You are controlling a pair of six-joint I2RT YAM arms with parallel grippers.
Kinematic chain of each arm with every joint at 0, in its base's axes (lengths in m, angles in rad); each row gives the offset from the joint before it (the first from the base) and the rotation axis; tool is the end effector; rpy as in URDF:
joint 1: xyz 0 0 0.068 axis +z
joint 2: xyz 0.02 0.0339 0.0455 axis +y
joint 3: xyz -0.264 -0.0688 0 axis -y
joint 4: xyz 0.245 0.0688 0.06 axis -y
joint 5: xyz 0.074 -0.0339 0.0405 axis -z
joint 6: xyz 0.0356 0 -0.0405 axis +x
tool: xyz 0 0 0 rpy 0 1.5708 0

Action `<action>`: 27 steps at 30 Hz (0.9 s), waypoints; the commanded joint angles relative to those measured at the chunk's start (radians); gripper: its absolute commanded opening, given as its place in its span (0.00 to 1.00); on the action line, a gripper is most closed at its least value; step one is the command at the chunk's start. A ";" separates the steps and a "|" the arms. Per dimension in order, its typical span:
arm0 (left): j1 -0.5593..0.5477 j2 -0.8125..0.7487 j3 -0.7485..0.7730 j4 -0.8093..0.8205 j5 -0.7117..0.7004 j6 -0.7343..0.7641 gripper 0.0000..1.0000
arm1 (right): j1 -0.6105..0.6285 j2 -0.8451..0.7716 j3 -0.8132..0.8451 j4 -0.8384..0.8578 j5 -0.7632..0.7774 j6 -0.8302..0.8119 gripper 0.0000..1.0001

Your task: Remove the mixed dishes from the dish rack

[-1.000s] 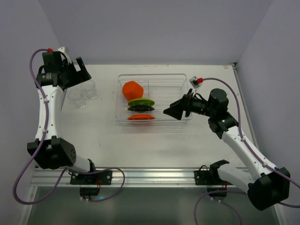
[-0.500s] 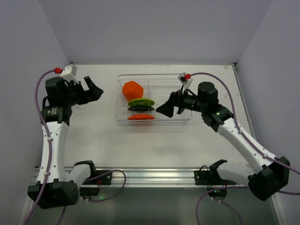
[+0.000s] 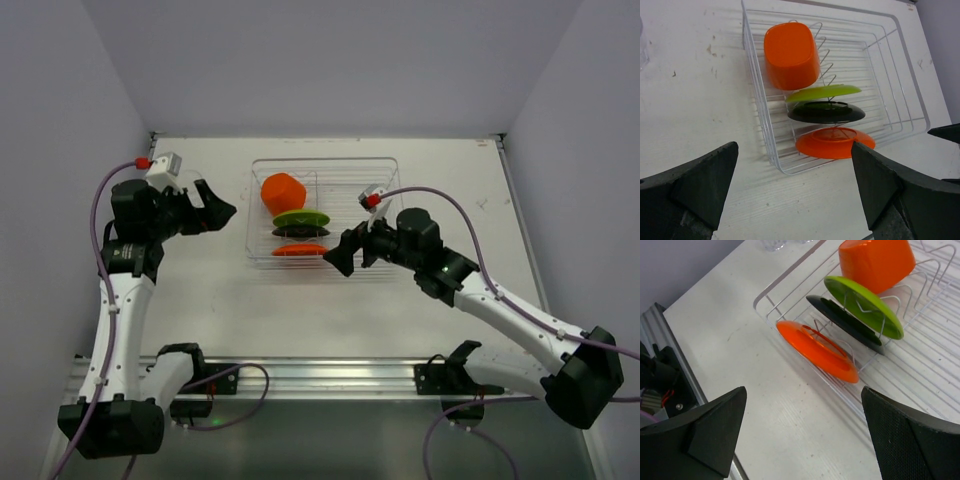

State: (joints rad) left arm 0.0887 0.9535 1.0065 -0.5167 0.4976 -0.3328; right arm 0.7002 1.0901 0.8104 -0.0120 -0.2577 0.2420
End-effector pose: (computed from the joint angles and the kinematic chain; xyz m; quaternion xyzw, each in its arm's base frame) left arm 0.2035 0.0010 0.3546 -0.0459 0.8333 -0.2699 0.4802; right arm 0.1882 0.1705 0.3064 -0.2554 0.7575 0.3605 0.4806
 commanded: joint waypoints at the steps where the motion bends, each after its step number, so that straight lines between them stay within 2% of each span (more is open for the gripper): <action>1: -0.007 -0.045 -0.034 0.055 0.039 -0.015 1.00 | 0.018 -0.012 0.018 0.107 0.122 -0.089 0.99; 3: -0.010 -0.053 -0.043 0.056 0.051 -0.023 1.00 | 0.019 0.025 0.059 0.020 0.165 -0.069 0.99; 4: -0.010 -0.059 -0.057 0.058 0.064 -0.025 1.00 | 0.022 0.052 0.125 -0.038 0.164 -0.085 0.99; 7: -0.010 -0.082 -0.078 0.067 0.058 -0.022 1.00 | 0.041 0.145 0.182 -0.121 0.152 -0.124 0.99; 20: -0.012 -0.088 -0.108 0.061 0.073 0.000 1.00 | 0.154 0.134 0.064 0.054 0.291 -0.276 0.99; 27: -0.012 -0.099 -0.111 0.061 0.067 0.000 1.00 | 0.192 0.116 0.029 0.096 0.308 -0.303 0.97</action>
State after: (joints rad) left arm 0.0826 0.8692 0.9009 -0.4866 0.5434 -0.3393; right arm 0.8757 1.2354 0.8425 0.0029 0.0093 -0.0208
